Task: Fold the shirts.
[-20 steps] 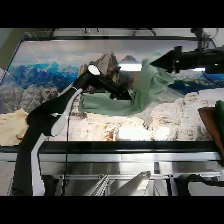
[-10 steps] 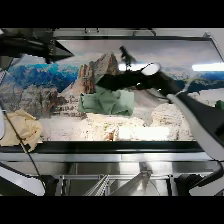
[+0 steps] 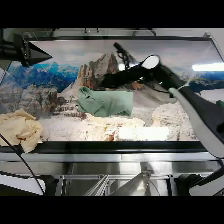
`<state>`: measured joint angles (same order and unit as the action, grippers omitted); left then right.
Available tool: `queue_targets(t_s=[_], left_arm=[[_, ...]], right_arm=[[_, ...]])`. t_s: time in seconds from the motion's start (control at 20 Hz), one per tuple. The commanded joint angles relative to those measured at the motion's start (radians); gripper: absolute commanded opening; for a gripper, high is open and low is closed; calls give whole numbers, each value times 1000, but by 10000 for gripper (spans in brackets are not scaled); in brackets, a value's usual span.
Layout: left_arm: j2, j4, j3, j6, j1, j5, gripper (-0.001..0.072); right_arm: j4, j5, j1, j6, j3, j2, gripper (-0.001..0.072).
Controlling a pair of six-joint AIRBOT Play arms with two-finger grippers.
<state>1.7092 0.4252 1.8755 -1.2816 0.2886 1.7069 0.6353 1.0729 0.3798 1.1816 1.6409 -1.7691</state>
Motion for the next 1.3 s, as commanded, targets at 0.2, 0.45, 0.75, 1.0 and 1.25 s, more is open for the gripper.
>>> queue_targets(t_s=[0.2, 0.45, 0.75, 1.0, 1.25], left_arm=[[-3, -1, -161, 46, -46, -25, 2], [-3, -8, -160, 46, -49, -42, 2], [-3, -7, -160, 47, -49, -39, 2], [-3, -7, -160, 51, -49, -37, 2], [-3, -6, -160, 51, -49, 0, 2]], right_arm=[[475, 172, -268, 472, -144, 53, 699], [318, 122, -245, 433, -151, -96, 697], [-43, 91, -164, 254, -150, -231, 697], [-259, 87, -122, 132, -150, -266, 24], [-370, 177, -202, 52, -140, -84, 23]])
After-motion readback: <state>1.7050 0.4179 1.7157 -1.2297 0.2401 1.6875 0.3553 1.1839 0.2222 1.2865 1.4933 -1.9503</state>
